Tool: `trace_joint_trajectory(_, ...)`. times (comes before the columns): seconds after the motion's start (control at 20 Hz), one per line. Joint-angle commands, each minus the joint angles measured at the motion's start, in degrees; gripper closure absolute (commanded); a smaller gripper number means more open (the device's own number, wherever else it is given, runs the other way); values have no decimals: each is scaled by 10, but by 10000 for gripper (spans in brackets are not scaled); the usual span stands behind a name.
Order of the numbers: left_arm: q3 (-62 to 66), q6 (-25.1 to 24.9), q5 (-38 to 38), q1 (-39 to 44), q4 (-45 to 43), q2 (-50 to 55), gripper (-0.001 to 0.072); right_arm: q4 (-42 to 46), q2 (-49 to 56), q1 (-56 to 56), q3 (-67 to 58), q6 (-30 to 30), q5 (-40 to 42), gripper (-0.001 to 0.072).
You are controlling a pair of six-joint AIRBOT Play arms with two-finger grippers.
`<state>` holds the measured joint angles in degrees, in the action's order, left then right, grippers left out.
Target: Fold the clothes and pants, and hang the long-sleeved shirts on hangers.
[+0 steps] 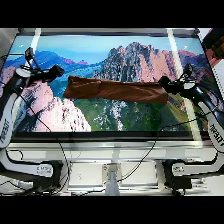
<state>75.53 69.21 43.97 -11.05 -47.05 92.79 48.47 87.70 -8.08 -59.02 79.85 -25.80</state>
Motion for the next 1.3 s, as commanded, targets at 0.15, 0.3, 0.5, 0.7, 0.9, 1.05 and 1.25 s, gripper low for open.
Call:
trace_joint_trajectory(0.15, 99, -45, 188, -47, 5, 112, -7, 5, -1, 0, 0, -1, -1, 295)
trace_joint_trajectory(0.3, 99, -84, 200, -48, 54, 140, -7, 13, -1, 0, 0, -1, -2, 295)
trace_joint_trajectory(0.5, 110, -127, 243, -48, 112, 176, -7, 13, -1, 0, 0, -1, -3, 295)
trace_joint_trajectory(0.7, 112, -132, 247, -48, 116, 193, -7, 13, -1, 0, 0, 0, -5, 296)
trace_joint_trajectory(0.9, 112, -151, 259, -46, 135, 208, -6, 13, -1, 0, 0, 0, -6, 296)
trace_joint_trajectory(1.05, 112, -175, 291, -50, 158, 213, -7, 13, -1, 0, 0, 0, -8, 296)
trace_joint_trajectory(1.25, 113, -178, 293, -81, 176, 213, -7, 13, -1, 0, 0, 0, -16, 296)
